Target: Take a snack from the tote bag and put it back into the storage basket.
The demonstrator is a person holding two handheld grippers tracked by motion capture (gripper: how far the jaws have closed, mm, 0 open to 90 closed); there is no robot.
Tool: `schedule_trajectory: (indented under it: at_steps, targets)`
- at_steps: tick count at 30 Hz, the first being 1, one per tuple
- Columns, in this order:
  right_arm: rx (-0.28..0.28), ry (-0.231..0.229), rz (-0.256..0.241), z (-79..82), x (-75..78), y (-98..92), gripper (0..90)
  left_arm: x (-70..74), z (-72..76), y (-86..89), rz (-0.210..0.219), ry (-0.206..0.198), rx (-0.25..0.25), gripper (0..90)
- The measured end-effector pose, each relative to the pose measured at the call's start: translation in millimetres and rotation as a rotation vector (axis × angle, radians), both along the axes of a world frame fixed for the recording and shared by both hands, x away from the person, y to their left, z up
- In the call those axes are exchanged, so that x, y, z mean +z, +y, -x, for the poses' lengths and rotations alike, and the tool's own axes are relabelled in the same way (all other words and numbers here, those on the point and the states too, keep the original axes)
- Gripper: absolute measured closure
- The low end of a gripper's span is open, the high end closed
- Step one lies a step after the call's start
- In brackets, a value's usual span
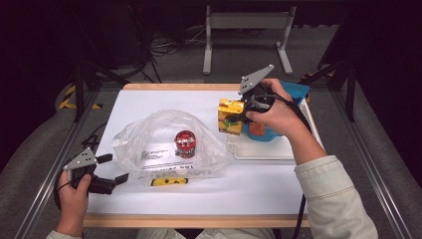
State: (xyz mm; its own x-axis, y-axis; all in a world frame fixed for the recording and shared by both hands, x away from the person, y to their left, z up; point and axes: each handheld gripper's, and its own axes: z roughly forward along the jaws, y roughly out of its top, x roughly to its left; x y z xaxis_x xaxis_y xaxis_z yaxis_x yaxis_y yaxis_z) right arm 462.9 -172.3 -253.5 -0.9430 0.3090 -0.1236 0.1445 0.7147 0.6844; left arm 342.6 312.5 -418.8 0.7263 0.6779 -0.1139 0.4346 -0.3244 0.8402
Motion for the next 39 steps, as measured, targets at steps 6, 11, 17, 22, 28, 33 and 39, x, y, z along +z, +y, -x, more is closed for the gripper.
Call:
schedule_trajectory:
  at_steps: [6,11,17,22,28,33,39]
  targets:
    - [-0.018,-0.005,0.02,0.4,0.4,-10.5,54.7,-0.2,0.0,-0.4,-0.001,0.005,0.004,1.3]
    - [-0.042,-0.009,0.031,-2.0,-1.5,-19.3,54.7,-1.6,-1.1,-1.5,0.0,0.011,-0.007,1.5]
    - [-0.059,-0.017,0.05,-3.9,-7.2,-24.5,54.7,-1.9,-1.0,-0.8,0.026,0.006,-0.011,2.0]
    - [-0.059,-0.047,0.063,-6.0,-14.6,-27.5,54.7,-1.5,-0.9,-0.6,0.028,0.003,-0.009,2.0]
    - [-0.062,-0.041,0.068,-8.6,-22.8,-30.8,54.7,-1.6,-0.8,-1.4,0.019,0.008,-0.014,1.9]
    - [-0.062,-0.026,0.058,-10.2,-31.9,-32.2,54.7,-1.5,-1.2,-0.5,0.011,0.005,-0.005,1.6]
    - [-0.06,-0.01,0.067,-12.3,-45.4,-32.1,54.6,-2.3,-2.0,-2.2,0.003,0.015,-0.024,1.9]
